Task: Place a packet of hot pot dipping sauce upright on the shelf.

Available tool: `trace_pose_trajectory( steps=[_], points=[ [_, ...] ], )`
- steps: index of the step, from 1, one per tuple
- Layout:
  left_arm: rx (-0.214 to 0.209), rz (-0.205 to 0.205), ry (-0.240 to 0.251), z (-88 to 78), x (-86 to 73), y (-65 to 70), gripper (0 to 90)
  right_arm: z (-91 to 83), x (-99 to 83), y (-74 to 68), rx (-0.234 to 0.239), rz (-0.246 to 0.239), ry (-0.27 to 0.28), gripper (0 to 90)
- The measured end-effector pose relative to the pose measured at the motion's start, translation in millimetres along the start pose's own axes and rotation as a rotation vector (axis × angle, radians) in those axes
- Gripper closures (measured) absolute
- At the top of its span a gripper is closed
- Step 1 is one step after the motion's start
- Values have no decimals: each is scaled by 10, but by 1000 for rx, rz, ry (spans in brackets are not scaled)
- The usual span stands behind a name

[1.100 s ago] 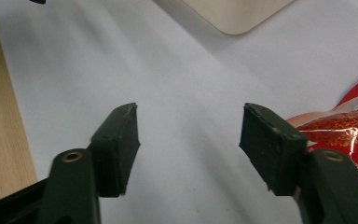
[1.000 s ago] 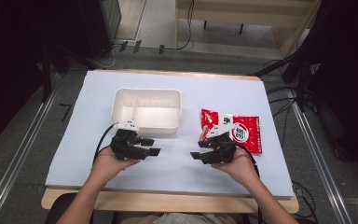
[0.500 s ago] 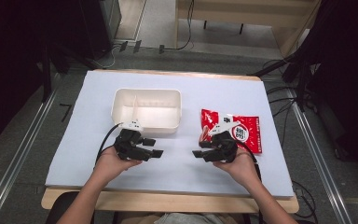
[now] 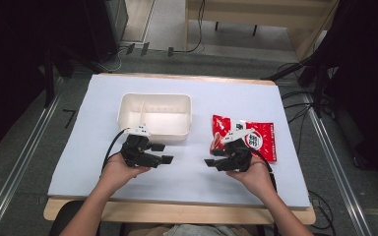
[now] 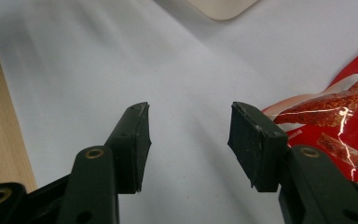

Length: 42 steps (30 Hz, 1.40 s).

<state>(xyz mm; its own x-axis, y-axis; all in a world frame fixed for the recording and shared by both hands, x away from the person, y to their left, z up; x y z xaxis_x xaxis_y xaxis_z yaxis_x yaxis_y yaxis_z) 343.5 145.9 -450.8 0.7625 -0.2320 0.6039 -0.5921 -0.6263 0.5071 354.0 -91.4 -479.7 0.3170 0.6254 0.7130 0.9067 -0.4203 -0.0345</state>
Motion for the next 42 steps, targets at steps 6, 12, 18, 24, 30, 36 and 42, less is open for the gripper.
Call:
trace_pose_trajectory(
  steps=[6, 12, 18, 24, 30, 36, 42],
  points=[
    [7, 4, -18, 10, -14, -2, 362, -2, -7, 16, -3, 12, -4, 483],
    [8, 3, -23, 16, -18, -5, 360, -14, -7, 26, -4, 9, -1, 489],
    [7, 5, -26, 15, -19, -6, 359, -36, 1, 35, -6, 8, 5, 503],
    [6, 8, -26, 18, -20, -5, 359, -61, 9, 48, -7, 18, 12, 527],
    [2, 7, -18, 15, -15, -2, 359, -124, 17, 98, -25, 27, 21, 553],
    [5, 10, -22, 17, -18, -3, 358, -159, 30, 132, -36, 35, 29, 574],
    [0, 10, -22, 20, -18, 2, 357, -223, 55, 213, -63, 52, 43, 590]
  ],
)
Point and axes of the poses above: each handheld gripper's, and its own axes: z roughly forward along the jaws, x roughly out of its top, y roughly to its right, the point moved 6 cm from there along z, roughly forward along the jaws, and after that the axes turned 15 degrees about -z, right-handed, at the moved point
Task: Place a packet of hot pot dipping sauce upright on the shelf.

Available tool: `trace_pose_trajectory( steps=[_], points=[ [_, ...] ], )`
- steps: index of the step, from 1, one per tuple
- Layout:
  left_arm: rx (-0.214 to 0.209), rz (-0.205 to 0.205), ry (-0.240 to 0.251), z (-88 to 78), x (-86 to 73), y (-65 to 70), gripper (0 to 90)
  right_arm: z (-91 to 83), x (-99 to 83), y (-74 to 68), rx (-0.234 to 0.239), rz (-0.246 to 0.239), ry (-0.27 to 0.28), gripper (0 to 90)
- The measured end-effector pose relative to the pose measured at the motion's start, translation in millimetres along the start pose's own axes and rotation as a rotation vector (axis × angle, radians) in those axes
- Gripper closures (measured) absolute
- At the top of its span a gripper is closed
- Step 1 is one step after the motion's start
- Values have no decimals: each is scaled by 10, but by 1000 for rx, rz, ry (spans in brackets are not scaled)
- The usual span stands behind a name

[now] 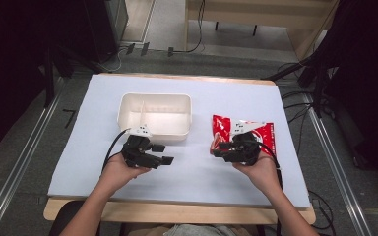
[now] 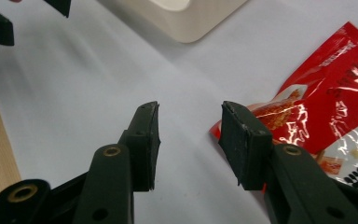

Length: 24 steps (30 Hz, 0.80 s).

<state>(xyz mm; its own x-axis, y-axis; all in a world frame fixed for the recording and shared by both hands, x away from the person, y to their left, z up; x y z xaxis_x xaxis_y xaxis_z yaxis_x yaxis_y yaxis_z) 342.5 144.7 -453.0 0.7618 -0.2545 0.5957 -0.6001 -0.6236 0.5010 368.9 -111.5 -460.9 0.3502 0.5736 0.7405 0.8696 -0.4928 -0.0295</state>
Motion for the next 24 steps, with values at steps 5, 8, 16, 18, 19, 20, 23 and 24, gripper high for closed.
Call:
trace_pose_trajectory(
  steps=[5, 8, 16, 18, 19, 20, 23, 24],
  points=[
    [-3, 0, -4, 11, 0, 7, 356, -44, 47, 138, -30, 15, 12, 596],
    [-7, -6, 1, 23, 10, 6, 356, -88, 106, 277, -58, 35, 22, 617],
    [-11, -6, 13, 14, 16, 11, 356, -80, 158, 598, -89, 107, 21, 724],
    [-3, 1, 9, 23, 12, 16, 356, -57, 178, 699, -113, 108, 8, 779],
    [-4, 2, 4, 28, 8, 20, 356, -13, 193, 783, -121, 106, 0, 846],
    [-2, 5, 3, 31, 6, 19, 356, -13, 193, 783, -121, 106, 0, 846],
    [1, 11, -1, 39, 4, 21, 357, 80, 190, 964, -126, 147, -8, 900],
    [-2, 14, 1, 43, 4, 28, 356, 105, 194, 1020, -135, 158, -10, 900]
  ],
)
Point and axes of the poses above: each handheld gripper's, and its own axes: z roughly forward along the jaws, x roughly out of its top, y roughly to its right, the point moved 6 cm from there along z, roughly forward along the jaws, and after that the axes turned 15 degrees about -z, right-handed, at the moved point
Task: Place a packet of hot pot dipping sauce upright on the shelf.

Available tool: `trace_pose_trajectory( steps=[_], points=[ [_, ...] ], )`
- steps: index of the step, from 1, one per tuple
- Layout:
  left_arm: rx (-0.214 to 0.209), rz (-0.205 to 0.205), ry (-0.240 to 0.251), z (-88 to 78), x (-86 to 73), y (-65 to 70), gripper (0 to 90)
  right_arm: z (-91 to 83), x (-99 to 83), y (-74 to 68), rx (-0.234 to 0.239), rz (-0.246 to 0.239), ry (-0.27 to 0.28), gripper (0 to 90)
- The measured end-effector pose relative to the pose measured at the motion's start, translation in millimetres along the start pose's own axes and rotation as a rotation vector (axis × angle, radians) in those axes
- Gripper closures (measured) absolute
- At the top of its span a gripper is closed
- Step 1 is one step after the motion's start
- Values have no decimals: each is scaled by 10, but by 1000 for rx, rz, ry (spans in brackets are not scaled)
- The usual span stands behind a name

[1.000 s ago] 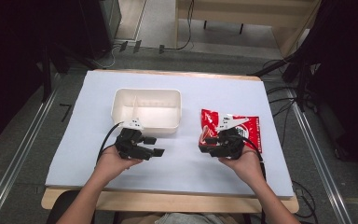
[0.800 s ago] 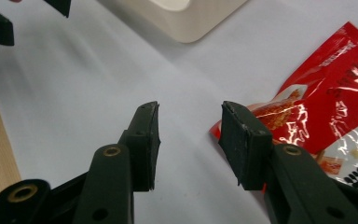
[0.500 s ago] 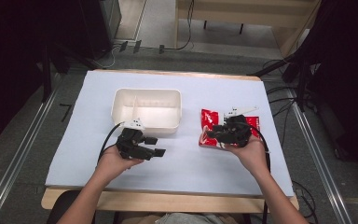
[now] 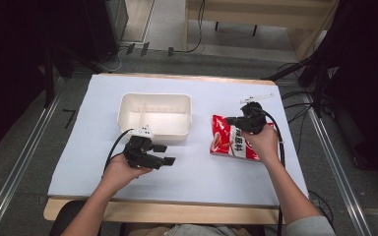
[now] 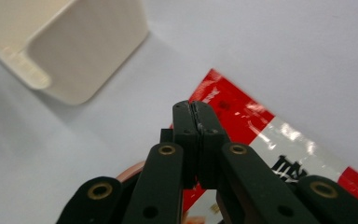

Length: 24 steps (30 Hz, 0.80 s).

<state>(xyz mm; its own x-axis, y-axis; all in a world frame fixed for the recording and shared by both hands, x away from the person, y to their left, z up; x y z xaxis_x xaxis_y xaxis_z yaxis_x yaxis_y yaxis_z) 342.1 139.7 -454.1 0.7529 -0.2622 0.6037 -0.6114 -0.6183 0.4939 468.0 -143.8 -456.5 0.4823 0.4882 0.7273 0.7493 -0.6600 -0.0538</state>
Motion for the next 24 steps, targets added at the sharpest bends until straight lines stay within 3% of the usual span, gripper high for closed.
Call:
trace_pose_trajectory(
  steps=[5, 10, 13, 24],
  points=[
    [5, 5, -2, 11, -2, 2, 357, 155, 97, 253, -57, 21, 4, 900],
    [5, 11, -6, 17, -6, -1, 356, 337, 122, 404, -82, 51, -23, 900],
    [4, 12, -5, 16, -7, 0, 356, 455, 70, 454, -85, 79, -62, 900],
    [2, 19, -6, 21, -14, 6, 356, 757, 33, 526, -87, 80, -153, 900]
  ],
)
Point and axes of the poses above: each handheld gripper's, and its own axes: z roughly forward along the jaws, x roughly out of its top, y roughly to its right, the point moved 6 cm from there along z, roughly forward along the jaws, and after that the axes turned 15 degrees about -z, right-handed, at the moved point
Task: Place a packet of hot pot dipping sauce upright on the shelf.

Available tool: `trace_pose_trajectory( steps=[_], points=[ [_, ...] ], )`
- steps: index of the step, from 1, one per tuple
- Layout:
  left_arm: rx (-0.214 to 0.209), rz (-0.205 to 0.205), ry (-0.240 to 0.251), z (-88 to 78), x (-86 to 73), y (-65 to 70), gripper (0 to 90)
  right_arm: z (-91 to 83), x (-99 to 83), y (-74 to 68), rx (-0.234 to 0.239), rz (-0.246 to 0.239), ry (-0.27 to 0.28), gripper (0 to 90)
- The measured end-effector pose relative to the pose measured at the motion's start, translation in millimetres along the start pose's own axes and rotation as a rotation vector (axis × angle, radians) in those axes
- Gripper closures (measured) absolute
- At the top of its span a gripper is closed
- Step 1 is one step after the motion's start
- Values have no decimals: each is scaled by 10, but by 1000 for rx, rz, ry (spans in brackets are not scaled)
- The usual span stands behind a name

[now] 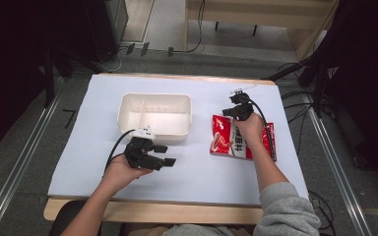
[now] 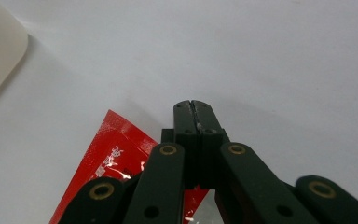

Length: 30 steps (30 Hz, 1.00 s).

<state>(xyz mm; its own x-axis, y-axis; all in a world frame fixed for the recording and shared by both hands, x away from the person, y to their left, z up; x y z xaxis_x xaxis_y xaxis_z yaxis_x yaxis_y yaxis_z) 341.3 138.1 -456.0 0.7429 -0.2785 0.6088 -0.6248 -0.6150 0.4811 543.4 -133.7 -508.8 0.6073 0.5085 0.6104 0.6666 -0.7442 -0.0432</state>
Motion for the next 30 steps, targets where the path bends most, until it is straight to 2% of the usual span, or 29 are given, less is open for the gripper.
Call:
trace_pose_trajectory(
  steps=[3, 4, 7, 12, 13, 16, 19, 23, 29, 30],
  points=[
    [10, 0, -6, -1, -2, -5, 356, 22, -23, -9, -6, -16, -17, 900],
    [4, -1, 0, 8, -1, -3, 356, 21, -24, -10, 1, -10, -18, 900],
    [5, 5, -3, 13, -3, -1, 356, 18, -30, -18, 24, -33, -18, 900],
    [8, 8, -3, 14, -3, 11, 356, 34, -1, 34, 3, -20, -14, 900],
    [9, 9, -4, 11, -3, 8, 356, 57, 17, 46, 2, -1, -6, 900],
    [7, 8, -2, 10, -2, -2, 356, 59, 23, 44, 9, -20, -13, 900],
    [6, 9, -3, 13, -3, 0, 356, 50, 13, 22, 31, -32, -23, 900],
    [8, 10, -3, 12, -3, 9, 356, 41, -19, -20, 45, -32, -2, 900],
    [11, 13, -7, 27, -2, 16, 356, -4, -76, -100, 101, -40, 23, 900],
    [11, 13, -12, 31, -7, 23, 356, -16, -85, -134, 105, -58, 27, 900]
  ],
)
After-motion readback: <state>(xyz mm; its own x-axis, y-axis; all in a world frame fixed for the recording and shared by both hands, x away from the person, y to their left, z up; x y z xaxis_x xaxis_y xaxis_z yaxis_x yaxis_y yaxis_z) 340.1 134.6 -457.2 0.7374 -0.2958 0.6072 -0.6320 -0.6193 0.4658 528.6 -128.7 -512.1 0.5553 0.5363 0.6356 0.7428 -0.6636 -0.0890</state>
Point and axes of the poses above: each handheld gripper's, and its own axes: z roughly forward along the jaws, x roughly out of its top, y roughly to its right, the point moved 6 cm from there along z, roughly forward along the jaws, and after that the axes turned 15 degrees about -z, right-handed, at the moved point
